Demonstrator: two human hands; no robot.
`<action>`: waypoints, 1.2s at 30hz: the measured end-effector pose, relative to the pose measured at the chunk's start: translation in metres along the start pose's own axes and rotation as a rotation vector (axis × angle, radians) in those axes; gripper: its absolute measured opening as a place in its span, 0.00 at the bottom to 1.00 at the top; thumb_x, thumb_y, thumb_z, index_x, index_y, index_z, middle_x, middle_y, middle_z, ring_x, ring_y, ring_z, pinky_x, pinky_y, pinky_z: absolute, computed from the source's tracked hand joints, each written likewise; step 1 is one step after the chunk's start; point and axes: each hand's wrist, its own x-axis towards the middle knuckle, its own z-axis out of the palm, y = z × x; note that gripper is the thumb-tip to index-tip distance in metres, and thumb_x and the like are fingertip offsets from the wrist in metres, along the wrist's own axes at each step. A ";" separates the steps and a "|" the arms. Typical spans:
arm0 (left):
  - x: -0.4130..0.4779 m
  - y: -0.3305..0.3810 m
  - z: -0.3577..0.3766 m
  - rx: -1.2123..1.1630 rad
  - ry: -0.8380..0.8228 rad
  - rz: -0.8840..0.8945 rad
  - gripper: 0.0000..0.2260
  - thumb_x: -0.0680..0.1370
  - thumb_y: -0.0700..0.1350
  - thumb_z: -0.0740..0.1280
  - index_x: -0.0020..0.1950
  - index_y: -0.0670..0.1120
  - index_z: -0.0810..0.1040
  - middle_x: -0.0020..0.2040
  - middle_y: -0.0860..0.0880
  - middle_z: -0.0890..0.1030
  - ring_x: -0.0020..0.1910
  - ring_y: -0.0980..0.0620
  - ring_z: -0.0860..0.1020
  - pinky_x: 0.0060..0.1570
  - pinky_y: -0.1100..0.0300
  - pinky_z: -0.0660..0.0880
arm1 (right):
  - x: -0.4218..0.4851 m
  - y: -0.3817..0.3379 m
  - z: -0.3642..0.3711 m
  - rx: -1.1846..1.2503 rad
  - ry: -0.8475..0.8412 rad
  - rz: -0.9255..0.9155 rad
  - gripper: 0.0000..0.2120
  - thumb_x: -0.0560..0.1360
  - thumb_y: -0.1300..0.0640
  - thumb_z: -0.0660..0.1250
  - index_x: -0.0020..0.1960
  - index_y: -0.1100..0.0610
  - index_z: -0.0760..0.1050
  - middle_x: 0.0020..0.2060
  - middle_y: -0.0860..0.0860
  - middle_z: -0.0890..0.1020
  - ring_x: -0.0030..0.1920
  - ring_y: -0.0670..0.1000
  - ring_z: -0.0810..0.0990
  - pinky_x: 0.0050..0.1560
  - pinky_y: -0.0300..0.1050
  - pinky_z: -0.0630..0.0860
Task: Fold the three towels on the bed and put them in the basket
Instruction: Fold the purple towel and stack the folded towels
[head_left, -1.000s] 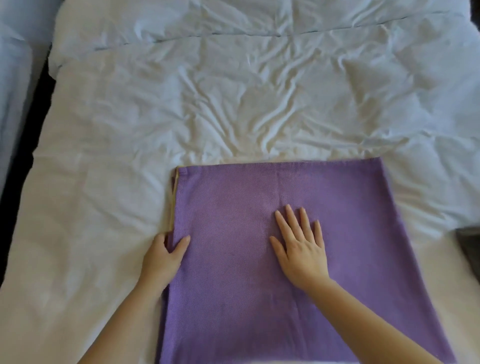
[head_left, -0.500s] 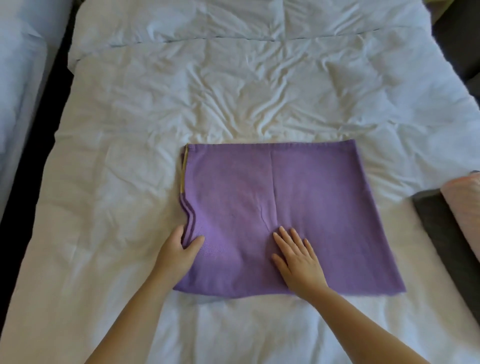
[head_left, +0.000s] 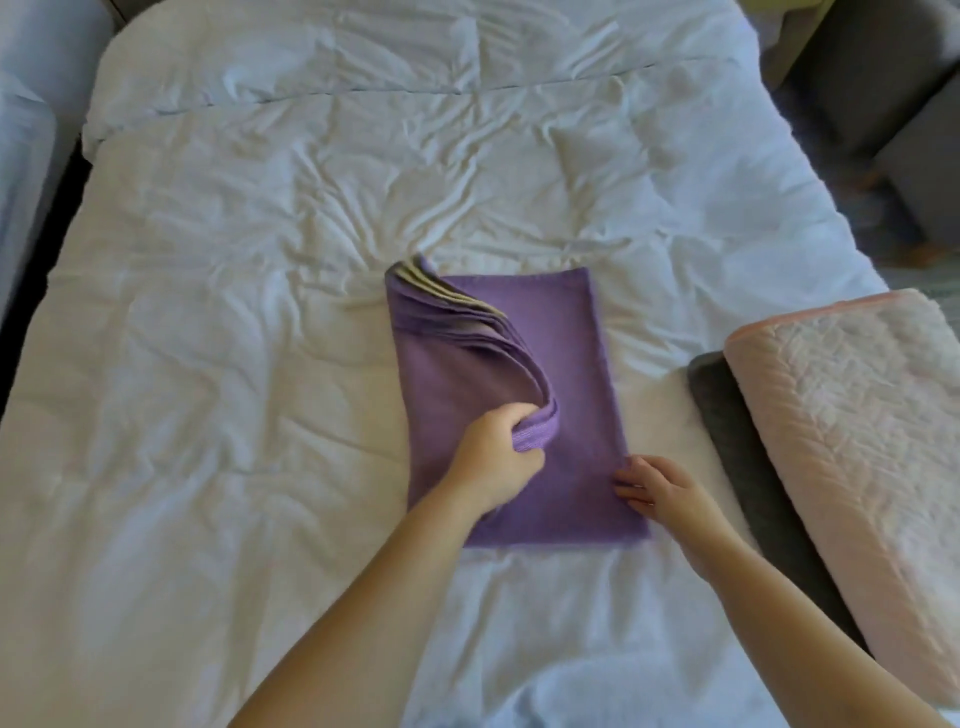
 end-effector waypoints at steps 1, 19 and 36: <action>-0.002 0.004 0.022 -0.010 -0.018 0.006 0.19 0.69 0.35 0.69 0.61 0.44 0.78 0.53 0.47 0.82 0.49 0.53 0.79 0.46 0.73 0.68 | 0.000 -0.002 -0.011 0.042 -0.030 0.032 0.08 0.80 0.58 0.59 0.52 0.59 0.76 0.47 0.58 0.82 0.44 0.55 0.80 0.45 0.43 0.77; -0.043 -0.087 0.047 0.685 0.048 -0.099 0.27 0.79 0.58 0.58 0.77 0.57 0.56 0.79 0.51 0.46 0.78 0.49 0.44 0.74 0.48 0.43 | 0.027 0.022 -0.022 -0.268 -0.114 -0.034 0.15 0.68 0.64 0.74 0.44 0.52 0.69 0.42 0.55 0.77 0.38 0.51 0.78 0.33 0.42 0.76; 0.101 -0.085 -0.010 0.717 0.147 -0.053 0.30 0.80 0.57 0.55 0.78 0.52 0.45 0.79 0.52 0.42 0.78 0.49 0.42 0.74 0.48 0.41 | 0.128 -0.085 0.069 -1.014 0.140 -0.668 0.31 0.69 0.51 0.68 0.70 0.54 0.63 0.65 0.54 0.69 0.65 0.59 0.65 0.64 0.51 0.64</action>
